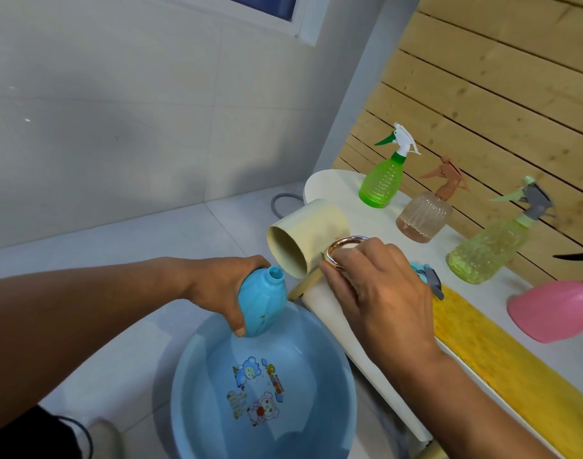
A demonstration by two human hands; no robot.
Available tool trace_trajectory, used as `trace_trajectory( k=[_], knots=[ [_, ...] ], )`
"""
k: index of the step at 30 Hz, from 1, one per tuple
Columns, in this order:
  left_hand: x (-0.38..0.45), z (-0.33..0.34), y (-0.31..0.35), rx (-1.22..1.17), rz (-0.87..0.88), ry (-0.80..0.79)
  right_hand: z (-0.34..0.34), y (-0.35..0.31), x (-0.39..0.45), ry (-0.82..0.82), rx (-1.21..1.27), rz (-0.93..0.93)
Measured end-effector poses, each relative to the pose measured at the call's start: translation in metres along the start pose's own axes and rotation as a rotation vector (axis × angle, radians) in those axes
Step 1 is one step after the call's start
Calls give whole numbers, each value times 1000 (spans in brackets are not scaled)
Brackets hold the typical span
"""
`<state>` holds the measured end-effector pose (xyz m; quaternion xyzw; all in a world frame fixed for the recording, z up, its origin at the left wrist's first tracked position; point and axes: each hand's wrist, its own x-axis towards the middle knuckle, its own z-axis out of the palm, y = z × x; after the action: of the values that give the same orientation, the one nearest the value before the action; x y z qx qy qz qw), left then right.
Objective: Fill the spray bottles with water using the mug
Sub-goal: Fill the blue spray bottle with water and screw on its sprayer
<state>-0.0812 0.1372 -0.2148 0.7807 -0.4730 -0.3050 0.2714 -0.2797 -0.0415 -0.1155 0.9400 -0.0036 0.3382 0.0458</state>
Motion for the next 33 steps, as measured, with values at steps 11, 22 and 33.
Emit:
trace_trajectory(
  k=[11, 22, 33],
  knots=[
    [1, 2, -13, -2, 6, -59, 24, -1, -6, -221, 282, 522],
    [-12, 0, -37, -35, -25, -53, 116, 18, -52, -616, 283, 817],
    [-7, 3, -39, -125, -16, 38, 221, 22, -125, -992, 202, 742]
  ],
)
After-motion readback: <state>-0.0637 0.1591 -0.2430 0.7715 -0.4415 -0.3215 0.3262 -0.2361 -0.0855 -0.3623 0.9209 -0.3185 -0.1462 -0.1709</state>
